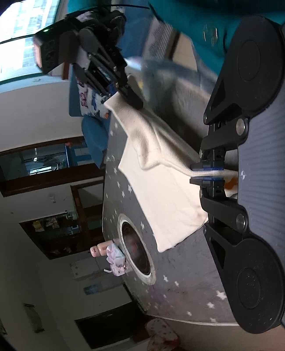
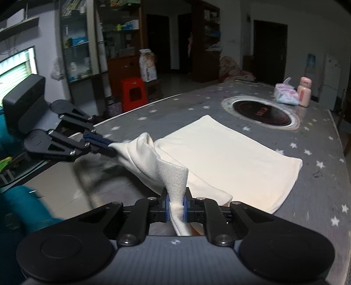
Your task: Fold clothes
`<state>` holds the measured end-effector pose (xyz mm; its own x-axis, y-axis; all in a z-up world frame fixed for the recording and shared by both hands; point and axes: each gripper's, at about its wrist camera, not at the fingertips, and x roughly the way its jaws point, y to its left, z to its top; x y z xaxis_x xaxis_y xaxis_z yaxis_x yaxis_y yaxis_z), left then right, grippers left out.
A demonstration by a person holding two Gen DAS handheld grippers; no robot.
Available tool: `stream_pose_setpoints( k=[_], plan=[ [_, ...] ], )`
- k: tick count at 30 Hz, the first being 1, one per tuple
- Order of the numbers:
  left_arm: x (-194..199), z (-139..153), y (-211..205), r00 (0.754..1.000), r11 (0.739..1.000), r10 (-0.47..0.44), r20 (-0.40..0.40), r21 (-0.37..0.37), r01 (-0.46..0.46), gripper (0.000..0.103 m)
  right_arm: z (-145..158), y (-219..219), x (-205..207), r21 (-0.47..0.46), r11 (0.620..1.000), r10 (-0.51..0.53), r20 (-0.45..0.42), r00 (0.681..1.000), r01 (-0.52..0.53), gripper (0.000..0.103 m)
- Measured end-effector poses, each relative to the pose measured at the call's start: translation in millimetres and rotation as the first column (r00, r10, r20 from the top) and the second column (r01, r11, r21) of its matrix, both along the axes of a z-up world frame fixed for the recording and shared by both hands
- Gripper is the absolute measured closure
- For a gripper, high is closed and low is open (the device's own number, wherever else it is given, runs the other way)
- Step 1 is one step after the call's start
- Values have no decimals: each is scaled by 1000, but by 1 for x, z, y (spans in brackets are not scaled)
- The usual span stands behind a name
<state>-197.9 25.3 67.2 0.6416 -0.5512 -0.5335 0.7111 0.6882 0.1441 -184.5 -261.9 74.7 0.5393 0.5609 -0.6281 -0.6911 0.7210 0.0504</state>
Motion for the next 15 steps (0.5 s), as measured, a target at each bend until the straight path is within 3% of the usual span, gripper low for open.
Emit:
stream_pose_setpoints(
  k=[6,15],
  plan=[
    [-1,22,-6,1000,999,22,-3,-30,-22,97,25,-4,-20,8,1000,26,-24,999,-26,93],
    [86,25,-30,999,999,43,12,-15,-43,97,25,-20,48,34,996,-81,-24,996,82,93]
  ],
)
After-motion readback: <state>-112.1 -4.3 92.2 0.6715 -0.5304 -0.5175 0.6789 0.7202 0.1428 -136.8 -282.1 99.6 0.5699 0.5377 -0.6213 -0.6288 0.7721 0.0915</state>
